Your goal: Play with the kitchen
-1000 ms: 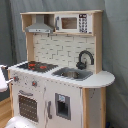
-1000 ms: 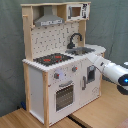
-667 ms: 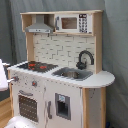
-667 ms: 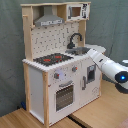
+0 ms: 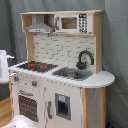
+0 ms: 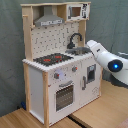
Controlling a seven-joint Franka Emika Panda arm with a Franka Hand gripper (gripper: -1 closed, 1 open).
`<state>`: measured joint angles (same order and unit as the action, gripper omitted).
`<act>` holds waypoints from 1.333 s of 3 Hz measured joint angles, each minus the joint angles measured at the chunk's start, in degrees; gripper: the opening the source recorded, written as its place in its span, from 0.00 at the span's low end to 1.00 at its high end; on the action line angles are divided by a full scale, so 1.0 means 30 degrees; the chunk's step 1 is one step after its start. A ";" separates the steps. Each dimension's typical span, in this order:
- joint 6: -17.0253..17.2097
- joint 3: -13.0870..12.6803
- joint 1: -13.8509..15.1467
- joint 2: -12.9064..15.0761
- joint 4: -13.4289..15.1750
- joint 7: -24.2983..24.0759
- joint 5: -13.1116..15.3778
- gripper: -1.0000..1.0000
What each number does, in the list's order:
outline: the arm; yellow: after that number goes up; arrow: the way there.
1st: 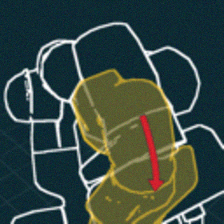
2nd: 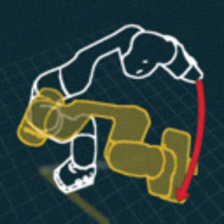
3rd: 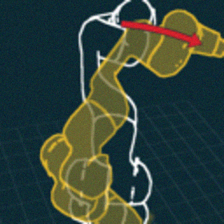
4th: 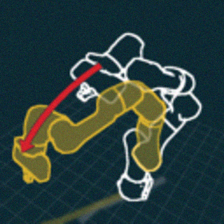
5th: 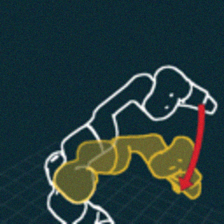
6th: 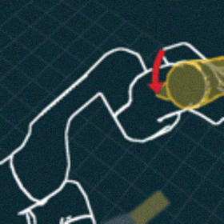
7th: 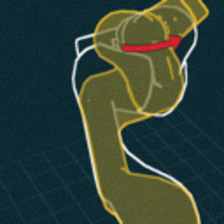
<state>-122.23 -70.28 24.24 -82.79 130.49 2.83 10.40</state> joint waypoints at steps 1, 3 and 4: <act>0.0025 0.0491 0.1479 0.0098 -0.1166 -0.0301 -0.0928 1.00; 0.0035 0.1150 0.4665 0.0295 -0.3151 -0.1007 -0.3044 1.00; 0.0030 0.1637 0.6093 0.0298 -0.3579 -0.1267 -0.4333 1.00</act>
<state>-122.14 -65.37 42.52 -81.90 119.75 -0.97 -2.60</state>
